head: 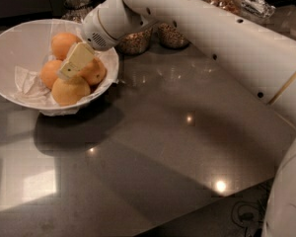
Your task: Pick orange from white bowl
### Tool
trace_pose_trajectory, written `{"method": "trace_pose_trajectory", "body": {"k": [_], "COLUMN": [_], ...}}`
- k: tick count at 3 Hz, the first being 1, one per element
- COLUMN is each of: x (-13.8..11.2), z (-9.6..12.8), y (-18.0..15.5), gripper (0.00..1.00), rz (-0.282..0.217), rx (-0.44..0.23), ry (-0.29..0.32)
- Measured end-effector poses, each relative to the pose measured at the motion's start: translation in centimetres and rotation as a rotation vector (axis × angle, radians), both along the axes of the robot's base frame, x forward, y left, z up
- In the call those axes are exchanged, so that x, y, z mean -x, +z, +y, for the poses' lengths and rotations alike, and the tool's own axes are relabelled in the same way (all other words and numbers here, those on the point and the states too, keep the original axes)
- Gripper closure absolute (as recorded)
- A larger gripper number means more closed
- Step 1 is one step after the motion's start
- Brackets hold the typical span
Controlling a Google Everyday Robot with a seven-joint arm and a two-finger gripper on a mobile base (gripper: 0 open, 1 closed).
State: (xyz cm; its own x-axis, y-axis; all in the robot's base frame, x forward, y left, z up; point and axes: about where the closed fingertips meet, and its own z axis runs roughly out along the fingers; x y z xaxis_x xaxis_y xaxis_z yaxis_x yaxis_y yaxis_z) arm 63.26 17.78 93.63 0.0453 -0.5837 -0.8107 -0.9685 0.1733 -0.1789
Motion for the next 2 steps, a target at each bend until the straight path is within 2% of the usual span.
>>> {"method": "trace_pose_trajectory", "body": {"k": [1,2], "x": [-0.7,-1.9], "z": [0.5,1.7], "y": [0.1,1.7], "gripper": [0.0,0.0], "rz": [0.013,-0.001], "rx": [-0.029,-0.018], "ry": [-0.07,-0.13]}}
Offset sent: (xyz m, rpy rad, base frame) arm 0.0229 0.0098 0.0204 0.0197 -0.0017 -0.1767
